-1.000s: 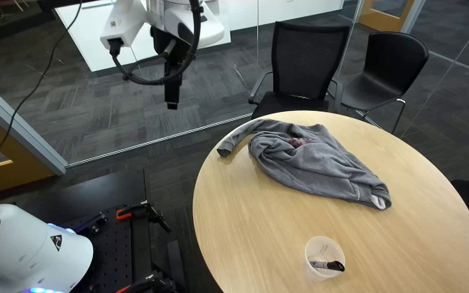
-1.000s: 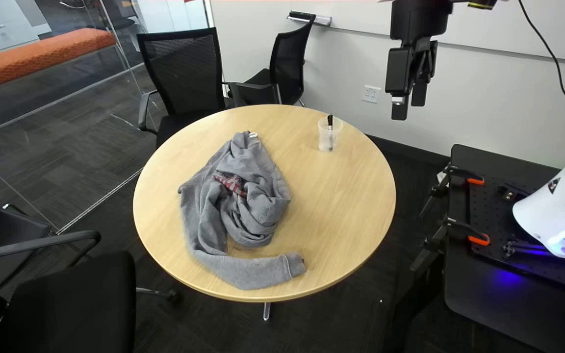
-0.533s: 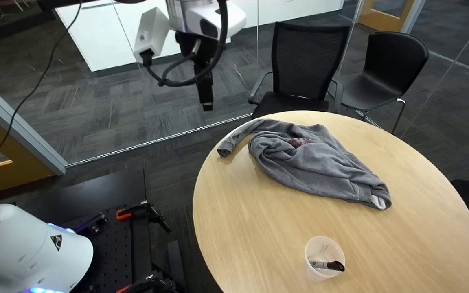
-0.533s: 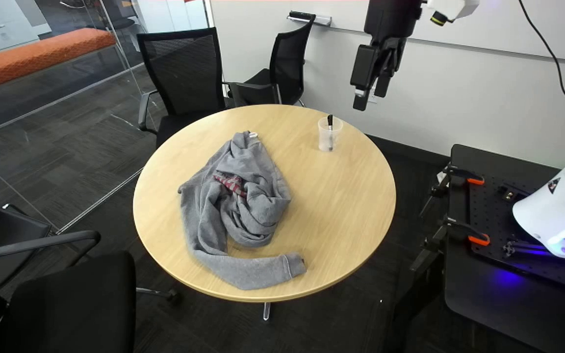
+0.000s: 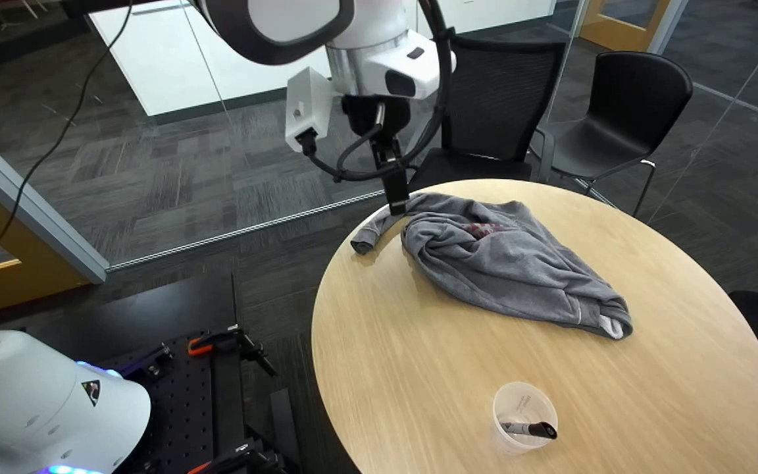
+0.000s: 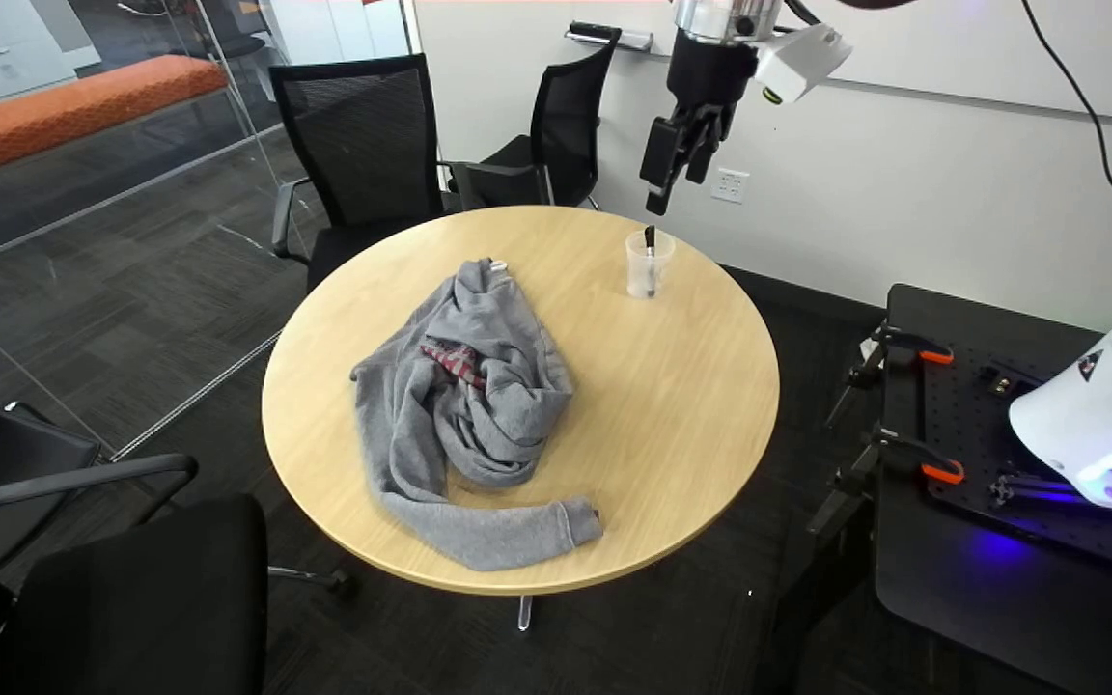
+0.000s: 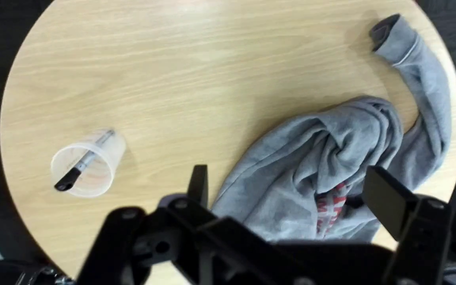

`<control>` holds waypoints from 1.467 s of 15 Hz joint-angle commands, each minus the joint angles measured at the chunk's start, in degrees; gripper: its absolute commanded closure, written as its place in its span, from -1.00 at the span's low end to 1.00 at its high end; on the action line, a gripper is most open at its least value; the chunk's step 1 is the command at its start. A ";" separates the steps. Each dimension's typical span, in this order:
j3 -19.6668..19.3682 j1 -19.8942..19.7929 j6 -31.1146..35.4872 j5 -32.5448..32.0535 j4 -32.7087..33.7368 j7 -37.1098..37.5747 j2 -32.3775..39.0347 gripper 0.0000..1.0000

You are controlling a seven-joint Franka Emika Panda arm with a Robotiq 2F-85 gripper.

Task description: Pick the marker from the cup and put it on the table

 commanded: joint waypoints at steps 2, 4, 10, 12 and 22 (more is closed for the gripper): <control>-0.02 -1.57 10.97 -17.62 0.69 15.78 3.78 -1.00; -0.87 -2.01 13.63 -27.84 1.13 25.63 5.14 -1.00; -3.47 -1.09 11.06 -51.00 5.00 54.60 7.65 -1.00; -3.54 -0.58 8.99 -57.16 6.38 63.78 8.62 -1.00; -1.99 2.49 1.33 -68.92 6.38 89.70 14.37 -1.00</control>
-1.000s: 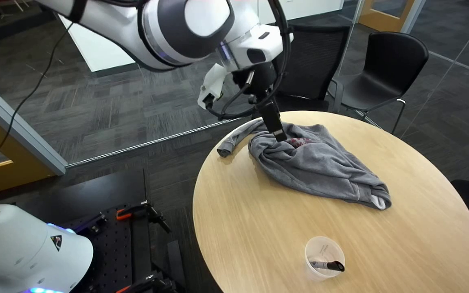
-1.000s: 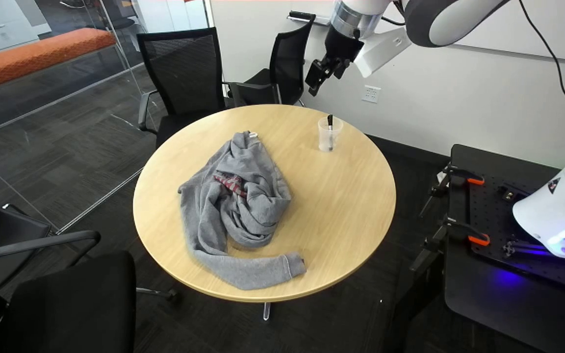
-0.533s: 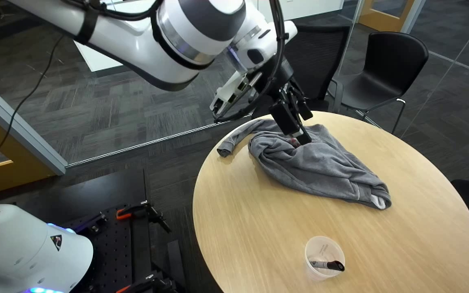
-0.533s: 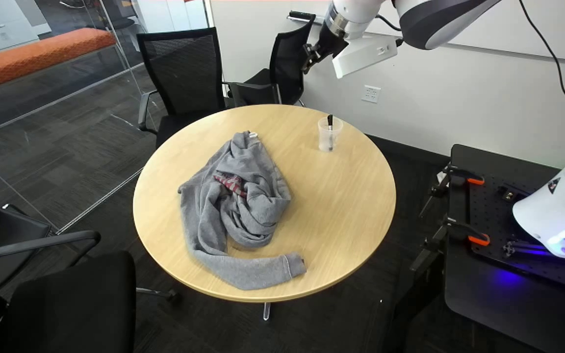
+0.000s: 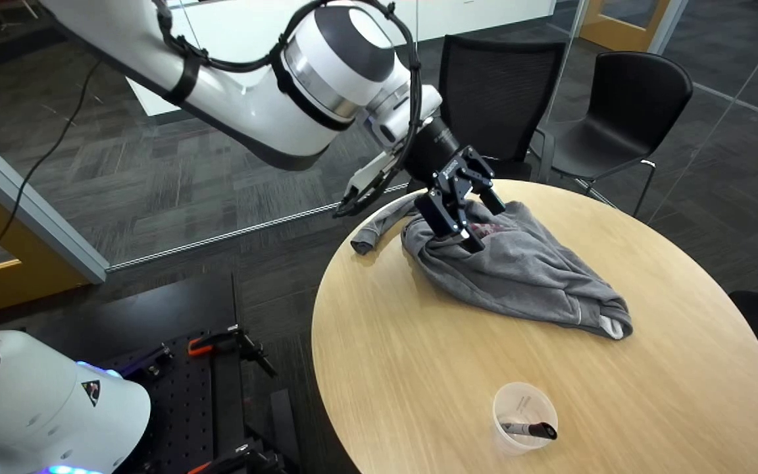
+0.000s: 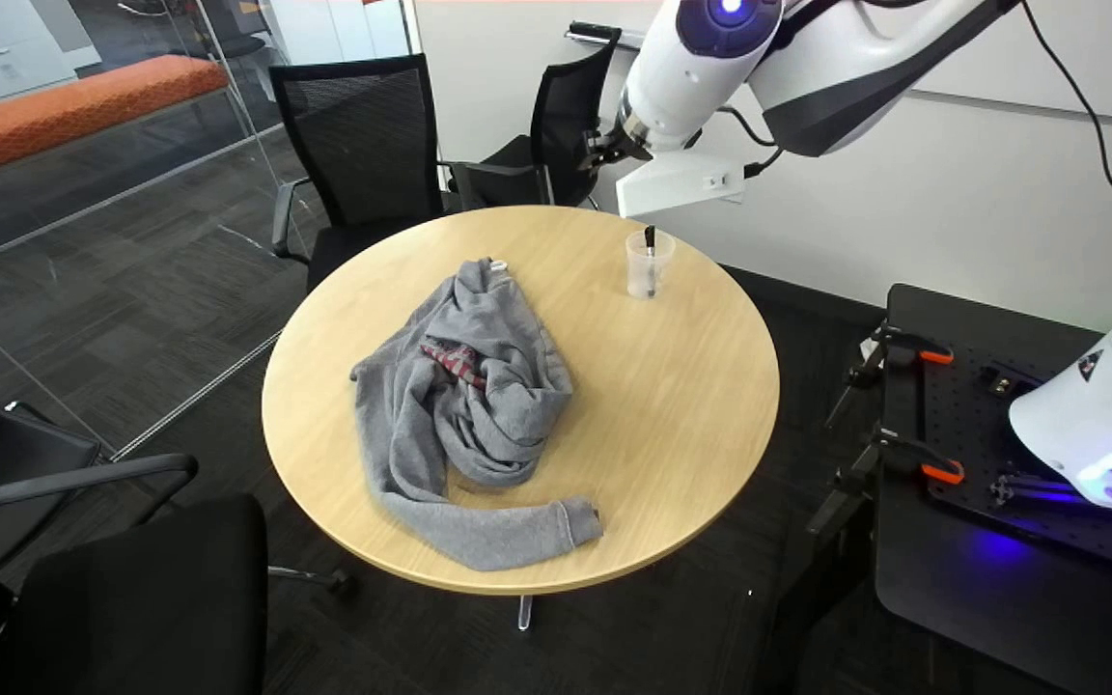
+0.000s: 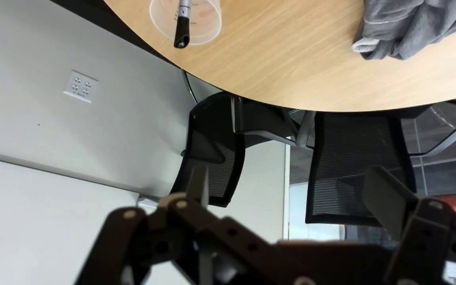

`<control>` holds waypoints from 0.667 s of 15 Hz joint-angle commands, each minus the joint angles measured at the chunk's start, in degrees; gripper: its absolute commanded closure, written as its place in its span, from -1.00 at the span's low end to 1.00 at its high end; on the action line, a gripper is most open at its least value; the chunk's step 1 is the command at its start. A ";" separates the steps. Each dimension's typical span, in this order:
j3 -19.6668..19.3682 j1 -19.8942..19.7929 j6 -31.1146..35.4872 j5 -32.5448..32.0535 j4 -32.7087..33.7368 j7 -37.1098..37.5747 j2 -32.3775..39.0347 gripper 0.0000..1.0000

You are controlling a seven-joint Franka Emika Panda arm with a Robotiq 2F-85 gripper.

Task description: Pick the marker from the cup and put it on the table

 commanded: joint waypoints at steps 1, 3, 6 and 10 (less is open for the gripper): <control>0.18 0.19 -0.38 0.15 0.15 0.39 0.56 -1.00; 0.18 0.31 -0.50 0.14 0.43 0.67 0.93 -1.00; -0.42 0.67 -3.50 -2.04 1.29 4.02 1.25 -1.00; -1.07 0.55 -7.58 -6.03 2.30 10.78 2.74 -1.00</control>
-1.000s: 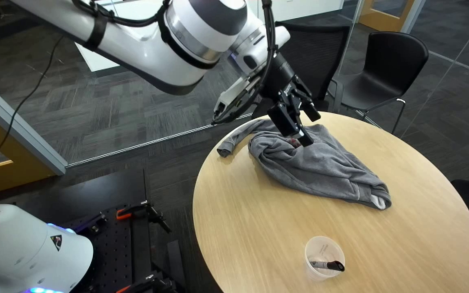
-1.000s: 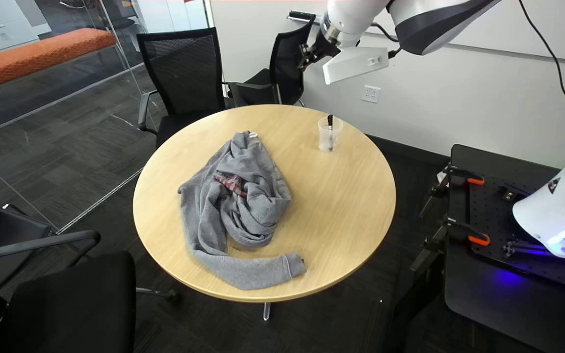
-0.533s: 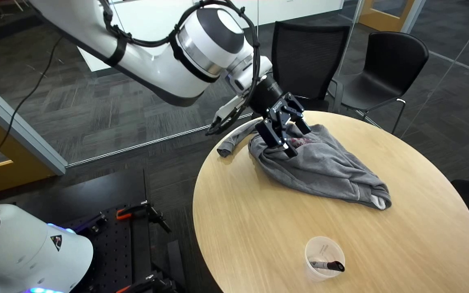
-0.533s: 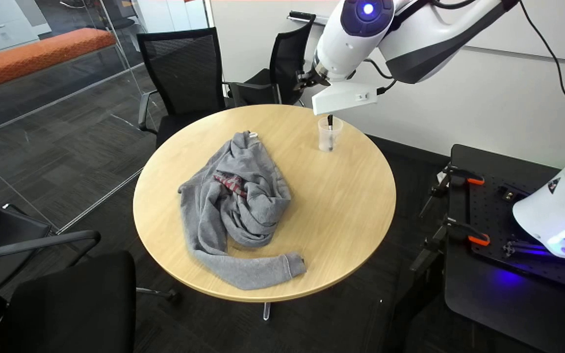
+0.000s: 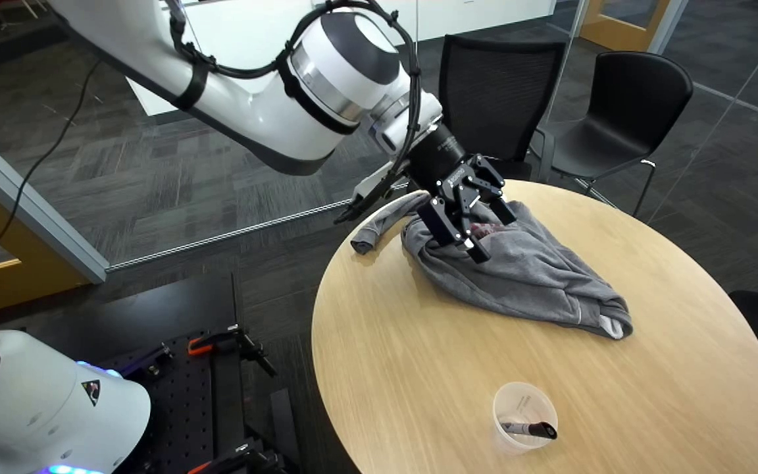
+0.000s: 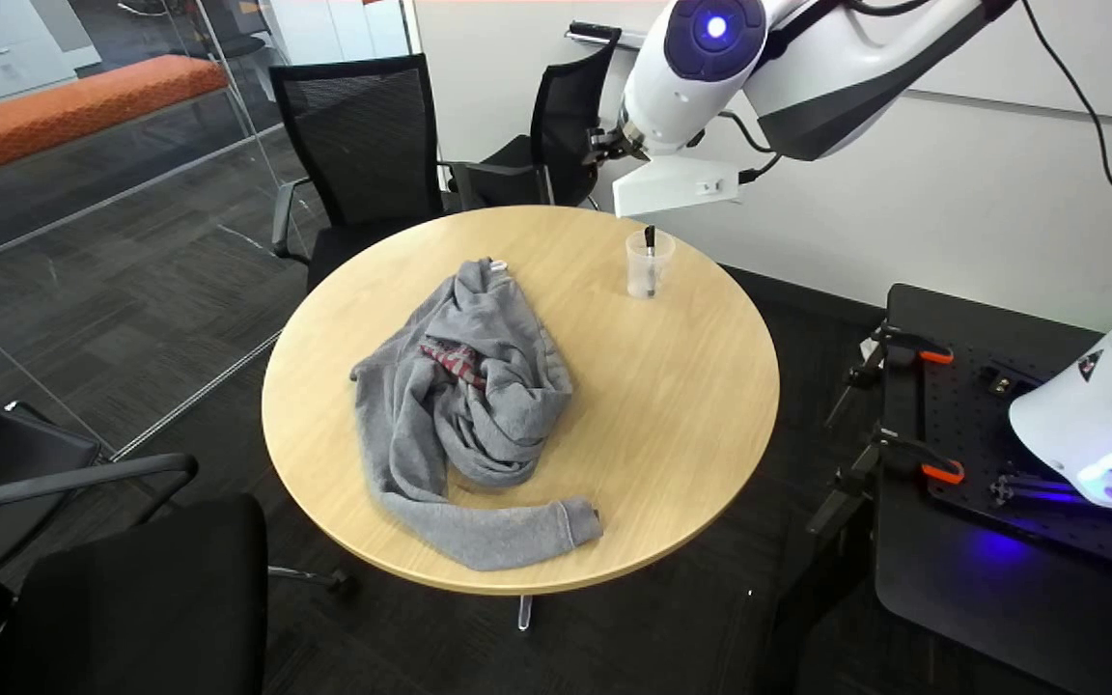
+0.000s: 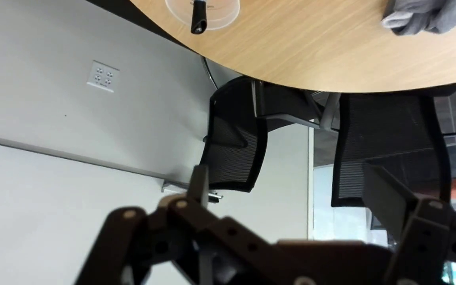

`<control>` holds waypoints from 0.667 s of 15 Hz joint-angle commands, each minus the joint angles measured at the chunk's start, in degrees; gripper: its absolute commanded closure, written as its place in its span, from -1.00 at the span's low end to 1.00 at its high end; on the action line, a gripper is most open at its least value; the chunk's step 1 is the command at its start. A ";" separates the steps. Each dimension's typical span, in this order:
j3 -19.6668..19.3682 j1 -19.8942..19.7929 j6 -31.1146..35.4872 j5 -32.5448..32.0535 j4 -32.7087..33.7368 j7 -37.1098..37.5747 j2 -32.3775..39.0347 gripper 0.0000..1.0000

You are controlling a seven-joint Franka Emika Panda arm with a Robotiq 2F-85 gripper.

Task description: Pick the marker from the cup and put it on the table

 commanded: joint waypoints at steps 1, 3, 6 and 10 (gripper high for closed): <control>-0.42 0.09 -4.57 -3.69 1.73 7.11 1.99 -1.00; -0.62 -0.26 -6.01 -5.17 2.29 9.99 3.31 -1.00; -1.27 -1.40 -5.73 -7.98 3.33 14.55 5.45 -1.00; -2.68 -3.05 -5.05 -12.37 5.18 20.99 8.81 -1.00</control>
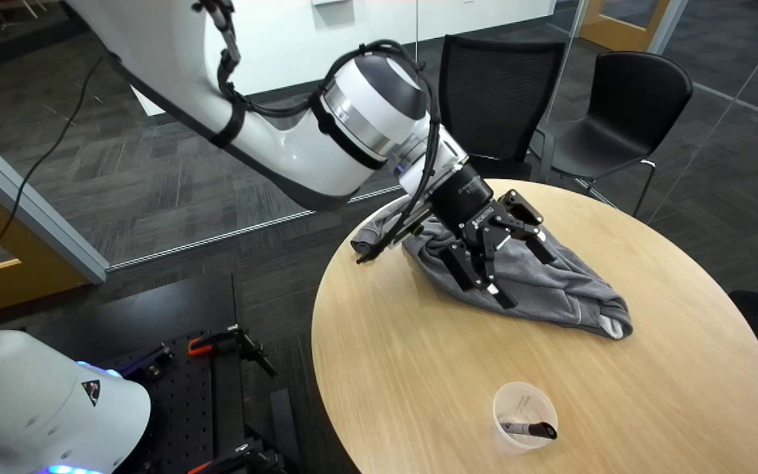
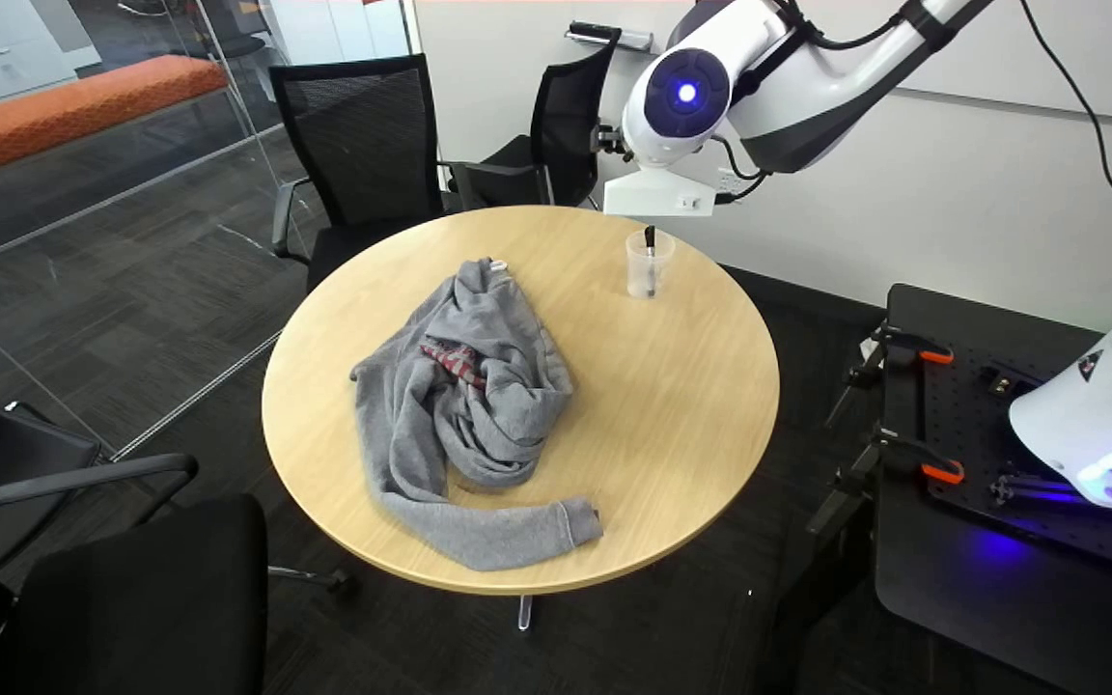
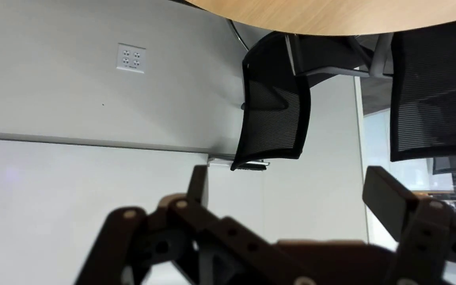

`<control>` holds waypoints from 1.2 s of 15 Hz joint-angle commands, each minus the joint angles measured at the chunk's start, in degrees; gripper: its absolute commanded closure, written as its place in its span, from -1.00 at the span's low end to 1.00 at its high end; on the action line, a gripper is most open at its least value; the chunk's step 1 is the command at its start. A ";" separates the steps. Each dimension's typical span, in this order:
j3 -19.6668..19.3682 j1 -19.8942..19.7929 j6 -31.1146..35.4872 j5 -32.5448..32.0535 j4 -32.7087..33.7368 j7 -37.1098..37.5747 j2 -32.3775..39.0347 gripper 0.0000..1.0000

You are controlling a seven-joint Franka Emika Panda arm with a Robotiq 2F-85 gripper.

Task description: Pick the marker from the cup and put it on the table

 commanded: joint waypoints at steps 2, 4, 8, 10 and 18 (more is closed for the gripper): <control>-1.33 -2.00 -0.25 -6.56 3.57 8.56 4.71 -1.00; -1.65 -2.77 -0.96 -8.85 4.59 11.65 6.65 -1.00; -1.57 -4.48 -1.44 -8.01 5.51 11.26 10.32 -1.00; -1.58 -4.76 -1.79 -8.23 5.36 11.26 11.55 -1.00; -1.39 -4.97 -4.96 -7.75 4.40 11.59 14.35 -0.60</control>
